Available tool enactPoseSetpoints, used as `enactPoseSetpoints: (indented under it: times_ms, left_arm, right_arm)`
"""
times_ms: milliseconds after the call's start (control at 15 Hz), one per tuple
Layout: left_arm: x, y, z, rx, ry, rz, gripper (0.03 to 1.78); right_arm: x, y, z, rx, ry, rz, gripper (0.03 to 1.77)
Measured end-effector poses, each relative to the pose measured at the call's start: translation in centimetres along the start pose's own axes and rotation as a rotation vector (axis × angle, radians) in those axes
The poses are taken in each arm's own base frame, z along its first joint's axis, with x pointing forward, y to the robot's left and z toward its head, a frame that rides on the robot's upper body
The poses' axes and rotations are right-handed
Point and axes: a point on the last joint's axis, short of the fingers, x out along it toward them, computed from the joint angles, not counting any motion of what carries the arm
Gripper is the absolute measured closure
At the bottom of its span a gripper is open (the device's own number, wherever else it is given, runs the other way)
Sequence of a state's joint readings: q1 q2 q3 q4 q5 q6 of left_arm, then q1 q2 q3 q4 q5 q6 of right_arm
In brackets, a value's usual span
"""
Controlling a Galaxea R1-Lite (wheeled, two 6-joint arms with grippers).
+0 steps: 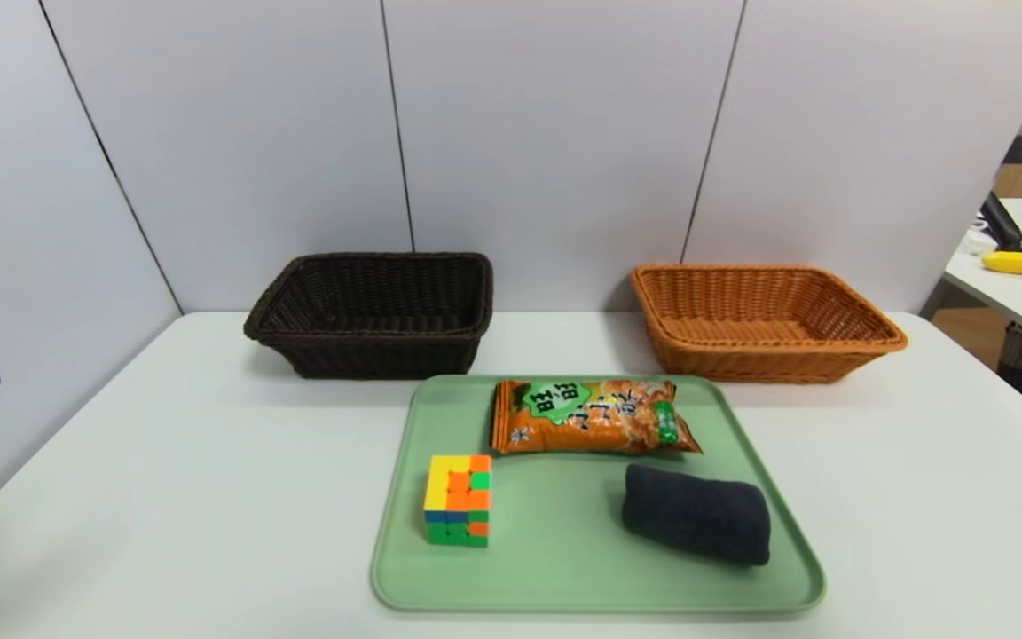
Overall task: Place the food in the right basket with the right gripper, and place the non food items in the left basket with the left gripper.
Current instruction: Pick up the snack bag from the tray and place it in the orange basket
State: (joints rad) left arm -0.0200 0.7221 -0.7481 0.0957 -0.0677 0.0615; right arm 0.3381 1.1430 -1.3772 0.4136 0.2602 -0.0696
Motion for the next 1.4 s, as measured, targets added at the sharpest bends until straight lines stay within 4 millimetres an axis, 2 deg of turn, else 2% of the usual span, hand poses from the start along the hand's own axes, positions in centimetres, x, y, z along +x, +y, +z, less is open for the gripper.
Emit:
enactPoseSetpoints:
  times_ms: [267, 600, 733, 867, 1133, 1400]
  left_arm:
    - [0.3, 0.0, -0.7, 0.003, 0.028, -0.005, 0.12]
    - [0.5, -0.2, -2.2, 0.003, 0.074, -0.034, 0.12]
    - [0.5, -0.2, -2.8, 0.001, 0.092, -0.037, 0.12]
    - [0.4, -0.2, -3.2, 0.000, 0.098, -0.038, 0.12]
    - [0.3, -0.3, -3.4, 0.000, 0.097, -0.038, 0.12]
    - [0.2, -0.3, -4.0, -0.001, 0.110, -0.038, 0.12]
  right_arm:
    - [6.5, 1.4, 0.5, -0.032, 0.185, 0.057, 0.10]
    - [14.6, 3.1, -1.2, -0.062, 0.341, 0.104, 0.10]
    - [17.1, 4.0, -2.0, -0.020, 0.389, 0.108, 0.10]
    - [19.1, 5.7, -2.7, 0.095, 0.428, 0.102, 0.10]
    - [22.8, 8.5, -2.3, 0.504, 0.439, 0.026, 0.10]
    - [25.1, 9.1, -3.6, 0.877, 0.505, -0.101, 0.10]
